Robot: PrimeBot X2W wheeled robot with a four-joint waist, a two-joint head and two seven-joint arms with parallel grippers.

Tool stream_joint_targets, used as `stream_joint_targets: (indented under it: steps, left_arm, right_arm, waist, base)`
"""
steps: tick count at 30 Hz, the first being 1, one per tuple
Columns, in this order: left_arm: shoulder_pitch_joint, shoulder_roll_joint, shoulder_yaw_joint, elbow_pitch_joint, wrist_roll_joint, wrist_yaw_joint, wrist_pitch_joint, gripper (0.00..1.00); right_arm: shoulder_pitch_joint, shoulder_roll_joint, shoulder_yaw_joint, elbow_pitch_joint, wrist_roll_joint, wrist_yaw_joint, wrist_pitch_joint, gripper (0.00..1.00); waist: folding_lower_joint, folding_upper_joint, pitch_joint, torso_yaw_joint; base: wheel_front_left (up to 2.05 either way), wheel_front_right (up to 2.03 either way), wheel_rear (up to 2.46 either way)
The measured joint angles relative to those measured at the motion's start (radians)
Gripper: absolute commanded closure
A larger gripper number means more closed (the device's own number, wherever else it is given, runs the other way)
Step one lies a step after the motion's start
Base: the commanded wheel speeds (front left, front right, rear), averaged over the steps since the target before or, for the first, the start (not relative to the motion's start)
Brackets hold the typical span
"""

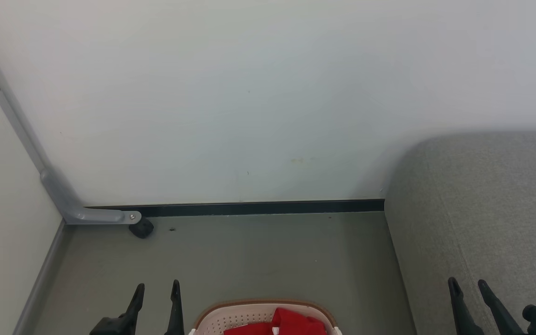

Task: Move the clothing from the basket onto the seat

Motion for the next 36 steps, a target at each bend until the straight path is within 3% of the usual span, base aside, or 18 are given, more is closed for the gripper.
stream_joint_targets:
  steps: [19, 36]
  left_arm:
    - [0.02, 0.003, -0.034, 0.053, 0.166, 0.049, -0.068, 0.0]
    - [0.019, 0.004, -0.029, 0.085, 0.116, 0.049, -0.068, 0.0]
  right_arm:
    - [0.005, -0.045, 0.045, -0.038, -0.241, -0.01, -0.07, 0.0]
    - [0.02, -0.043, 0.027, -0.049, -0.248, -0.01, -0.071, 0.0]
  waist:
    - [0.0, 0.0, -0.01, 0.002]
    - [0.0, 0.0, -0.007, -0.001]
  base:
    - [0.0, 0.0, 0.0]
    - [0.0, 0.0, 0.0]
